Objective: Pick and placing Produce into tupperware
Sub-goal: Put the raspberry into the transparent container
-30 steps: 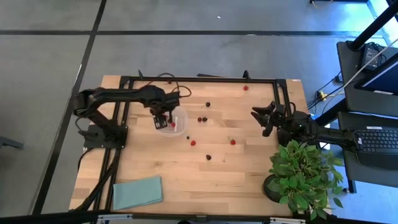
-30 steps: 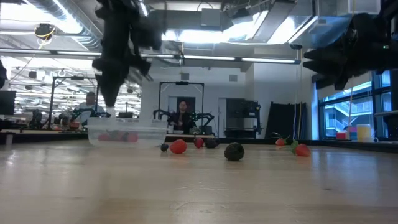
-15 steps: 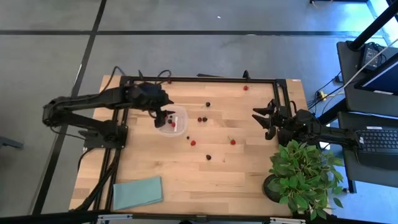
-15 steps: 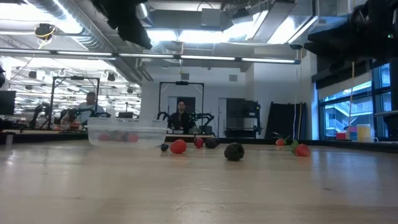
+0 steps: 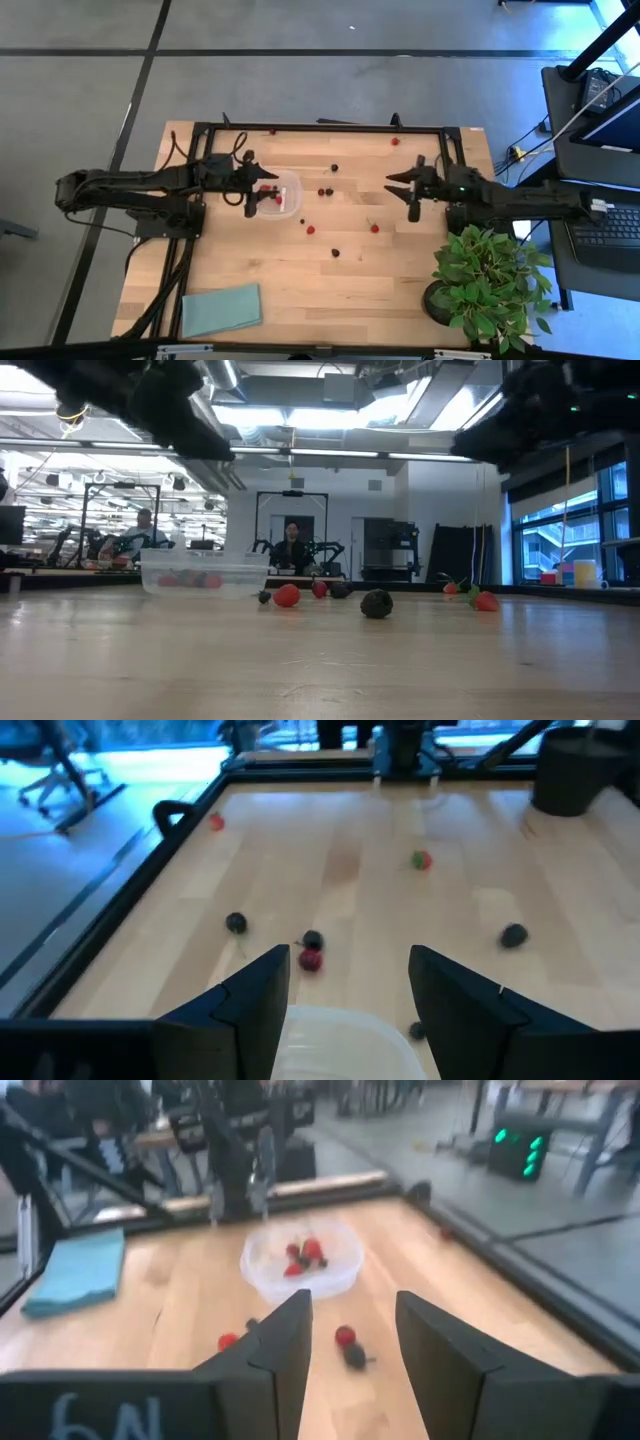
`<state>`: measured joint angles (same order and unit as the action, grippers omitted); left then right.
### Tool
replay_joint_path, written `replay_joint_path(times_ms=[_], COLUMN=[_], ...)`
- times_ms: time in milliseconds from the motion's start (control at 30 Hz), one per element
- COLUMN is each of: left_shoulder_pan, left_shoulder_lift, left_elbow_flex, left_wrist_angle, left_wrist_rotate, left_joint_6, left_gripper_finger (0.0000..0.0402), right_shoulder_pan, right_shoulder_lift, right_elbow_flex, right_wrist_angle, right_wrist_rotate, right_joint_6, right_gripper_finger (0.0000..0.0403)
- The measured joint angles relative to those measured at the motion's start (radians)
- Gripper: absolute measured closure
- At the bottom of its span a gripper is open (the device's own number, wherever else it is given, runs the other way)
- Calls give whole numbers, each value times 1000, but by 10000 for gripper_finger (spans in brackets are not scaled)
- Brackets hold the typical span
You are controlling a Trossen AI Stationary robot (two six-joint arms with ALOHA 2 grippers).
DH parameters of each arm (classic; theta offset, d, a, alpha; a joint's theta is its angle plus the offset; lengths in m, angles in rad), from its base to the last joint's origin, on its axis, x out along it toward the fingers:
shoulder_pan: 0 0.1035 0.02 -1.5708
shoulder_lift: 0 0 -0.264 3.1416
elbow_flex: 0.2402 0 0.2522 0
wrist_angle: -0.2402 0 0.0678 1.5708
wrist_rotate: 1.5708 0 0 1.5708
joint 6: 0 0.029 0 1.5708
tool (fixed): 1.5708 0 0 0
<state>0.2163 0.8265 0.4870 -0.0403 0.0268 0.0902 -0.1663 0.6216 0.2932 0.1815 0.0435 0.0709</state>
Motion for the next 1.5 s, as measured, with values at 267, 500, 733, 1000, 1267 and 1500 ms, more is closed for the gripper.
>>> replay_joint_path(times_ms=[267,500,733,1000,1267,1500], left_shoulder_pan=[-88,-179,-284,-358,-396,-423], left_shoulder_lift=[-78,-109,-122,-121,-121,-120], left_elbow_flex=[-165,-225,-308,-431,-479,-480], left_wrist_angle=[198,217,306,468,469,471], left_wrist_rotate=[47,47,82,82,61,36], left_joint_6=[-13,-37,-115,-167,-170,-163], left_gripper_finger=[202,202,202,202,202,202], right_shoulder_pan=[33,62,70,84,115,125], right_shoulder_lift=[313,517,689,831,946,1104], right_elbow_flex=[139,193,195,194,247,387], right_wrist_angle=[54,206,369,522,592,593], right_wrist_rotate=[-91,-91,-91,-90,-91,-91], right_joint_6=[-59,-106,-105,-105,-103,-78], right_gripper_finger=[253,253,253,253,253,253])
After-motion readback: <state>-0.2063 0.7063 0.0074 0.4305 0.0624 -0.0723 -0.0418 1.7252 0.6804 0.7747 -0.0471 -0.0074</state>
